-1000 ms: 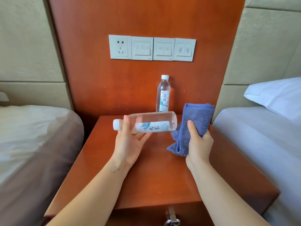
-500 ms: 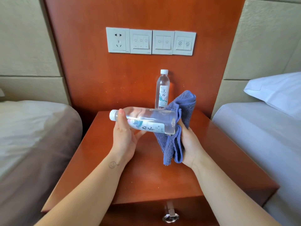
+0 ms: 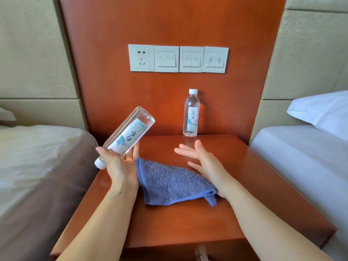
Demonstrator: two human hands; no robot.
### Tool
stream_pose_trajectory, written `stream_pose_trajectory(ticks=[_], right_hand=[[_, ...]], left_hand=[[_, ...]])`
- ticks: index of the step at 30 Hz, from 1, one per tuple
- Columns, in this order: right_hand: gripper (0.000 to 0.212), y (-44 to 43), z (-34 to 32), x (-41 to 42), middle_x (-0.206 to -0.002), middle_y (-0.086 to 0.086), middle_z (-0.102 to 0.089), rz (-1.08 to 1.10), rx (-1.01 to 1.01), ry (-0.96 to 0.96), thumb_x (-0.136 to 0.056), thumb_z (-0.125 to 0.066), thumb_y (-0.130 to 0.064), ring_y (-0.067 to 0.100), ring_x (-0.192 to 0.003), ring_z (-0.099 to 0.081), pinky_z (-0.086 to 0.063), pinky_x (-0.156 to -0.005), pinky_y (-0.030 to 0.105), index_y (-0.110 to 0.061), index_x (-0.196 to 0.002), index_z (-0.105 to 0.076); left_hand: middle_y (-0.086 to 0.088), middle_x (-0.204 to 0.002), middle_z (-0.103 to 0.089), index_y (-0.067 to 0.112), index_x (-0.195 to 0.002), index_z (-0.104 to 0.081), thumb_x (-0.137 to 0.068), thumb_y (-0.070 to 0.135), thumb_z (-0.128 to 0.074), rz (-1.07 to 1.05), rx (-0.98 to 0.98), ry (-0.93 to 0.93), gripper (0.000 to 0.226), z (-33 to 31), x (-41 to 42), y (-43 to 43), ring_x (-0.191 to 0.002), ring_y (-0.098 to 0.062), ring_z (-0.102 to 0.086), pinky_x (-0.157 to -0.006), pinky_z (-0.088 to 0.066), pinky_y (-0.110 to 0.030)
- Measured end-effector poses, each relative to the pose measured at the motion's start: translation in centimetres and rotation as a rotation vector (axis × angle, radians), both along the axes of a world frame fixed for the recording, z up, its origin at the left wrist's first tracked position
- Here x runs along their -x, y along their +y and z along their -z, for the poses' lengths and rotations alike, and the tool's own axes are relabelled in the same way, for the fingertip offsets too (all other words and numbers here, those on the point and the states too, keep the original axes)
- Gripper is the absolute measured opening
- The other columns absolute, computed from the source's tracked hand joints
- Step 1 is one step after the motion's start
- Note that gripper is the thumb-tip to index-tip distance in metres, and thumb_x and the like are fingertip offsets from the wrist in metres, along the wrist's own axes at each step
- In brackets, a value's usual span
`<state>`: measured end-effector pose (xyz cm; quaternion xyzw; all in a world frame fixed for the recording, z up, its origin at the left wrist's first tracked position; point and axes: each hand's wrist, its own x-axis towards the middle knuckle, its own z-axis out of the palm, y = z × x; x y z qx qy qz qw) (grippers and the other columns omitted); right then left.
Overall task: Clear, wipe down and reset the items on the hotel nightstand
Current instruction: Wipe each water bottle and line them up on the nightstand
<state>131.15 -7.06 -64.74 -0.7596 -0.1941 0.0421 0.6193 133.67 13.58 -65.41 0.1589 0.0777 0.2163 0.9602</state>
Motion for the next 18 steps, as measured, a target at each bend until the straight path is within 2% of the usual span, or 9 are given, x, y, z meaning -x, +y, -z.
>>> stream_pose_trajectory(ticks=[2,3,4,6,9,11,13,15,18], right_hand=[[0.031,-0.7,0.3,-1.8,-0.128,-0.015,-0.062,0.292,-0.178,-0.114,-0.094,-0.052,-0.049,-0.003,-0.121,-0.052,-0.039,-0.111,0.032,-0.032,-0.115,-0.068],[0.025,-0.9,0.5,-2.6,-0.123,-0.015,-0.063,0.435,-0.171,-0.208,-0.093,-0.06,-0.036,-0.001,-0.119,-0.054,-0.042,-0.108,0.03,-0.031,-0.118,-0.064],[0.032,-1.0,0.7,-3.4,-0.123,-0.015,-0.062,0.519,-0.125,-0.294,-0.092,-0.064,-0.029,0.001,-0.119,-0.054,-0.043,-0.106,0.027,-0.03,-0.123,-0.06],[0.051,-0.9,1.2,-4.7,-0.132,-0.013,-0.056,0.525,0.01,-0.461,-0.087,-0.07,-0.026,0.001,-0.124,-0.05,-0.039,-0.106,0.022,-0.028,-0.135,-0.051],[0.077,-0.5,1.4,-5.9,-0.141,-0.016,-0.044,0.407,0.249,-0.624,-0.078,-0.077,-0.036,-0.005,-0.128,-0.038,-0.027,-0.102,0.004,-0.03,-0.145,-0.038],[0.085,-0.6,1.4,-6.8,-0.14,-0.017,-0.043,0.383,0.312,-0.641,-0.074,-0.079,-0.039,-0.003,-0.128,-0.038,-0.031,-0.102,0.009,-0.032,-0.146,-0.034],[0.076,-1.2,1.3,-7.5,-0.131,-0.019,-0.056,0.387,0.31,-0.568,-0.074,-0.078,-0.042,0.003,-0.12,-0.053,-0.045,-0.097,0.024,-0.039,-0.138,-0.039],[0.062,-2.0,1.2,-8.0,-0.113,-0.019,-0.066,0.467,0.297,-0.511,-0.073,-0.078,-0.043,0.006,-0.105,-0.062,-0.051,-0.087,0.031,-0.04,-0.127,-0.046],[0.053,-3.2,1.5,-9.1,-0.111,-0.015,-0.064,0.585,0.236,-0.481,-0.074,-0.078,-0.044,0.007,-0.101,-0.062,-0.052,-0.087,0.033,-0.034,-0.121,-0.055]], left_hand=[[-0.007,-0.136,-0.057,0.017,-0.142,-0.041,-0.098,0.057,-0.04,-0.009,-0.08,0.007,0.059,-0.2,-0.2,-0.1,-0.117,-0.024,-0.062,-0.083,-0.059,-0.036],[-0.006,-0.135,-0.058,0.018,-0.141,-0.041,-0.099,0.056,-0.041,-0.022,-0.164,0.013,0.057,-0.5,-0.3,-0.2,-0.115,-0.022,-0.063,-0.081,-0.059,-0.037],[-0.005,-0.134,-0.058,0.019,-0.141,-0.04,-0.099,0.053,-0.044,-0.046,-0.276,0.023,0.055,-0.8,-0.5,-0.2,-0.112,-0.02,-0.065,-0.079,-0.06,-0.037],[-0.004,-0.131,-0.059,0.019,-0.137,-0.039,-0.099,0.048,-0.047,-0.077,-0.558,0.032,0.049,-1.6,-1.0,-0.3,-0.111,-0.019,-0.065,-0.078,-0.06,-0.038],[-0.003,-0.116,-0.064,0.015,-0.128,-0.044,-0.099,0.04,-0.051,-0.062,-0.937,-0.022,0.04,-3.0,-2.0,-1.9,-0.099,-0.013,-0.068,-0.07,-0.061,-0.031],[-0.002,-0.103,-0.067,0.013,-0.123,-0.047,-0.096,0.035,-0.057,-0.029,-1.126,-0.092,0.036,-3.9,-3.1,-4.0,-0.087,-0.008,-0.069,-0.067,-0.061,-0.032],[-0.003,-0.1,-0.07,0.019,-0.116,-0.051,-0.087,0.044,-0.067,0.01,-1.307,-0.155,0.042,-4.6,-4.4,-6.2,-0.091,-0.014,-0.071,-0.078,-0.06,-0.043],[-0.005,-0.104,-0.07,0.021,-0.114,-0.051,-0.08,0.055,-0.069,0.085,-1.398,-0.164,0.051,-5.2,-5.4,-7.8,-0.094,-0.017,-0.071,-0.082,-0.059,-0.046],[-0.003,-0.114,-0.065,0.016,-0.124,-0.047,-0.094,0.051,-0.053,0.27,-1.266,-0.108,0.047,-5.4,-7.0,-9.3,-0.092,-0.011,-0.069,-0.071,-0.061,-0.034]])
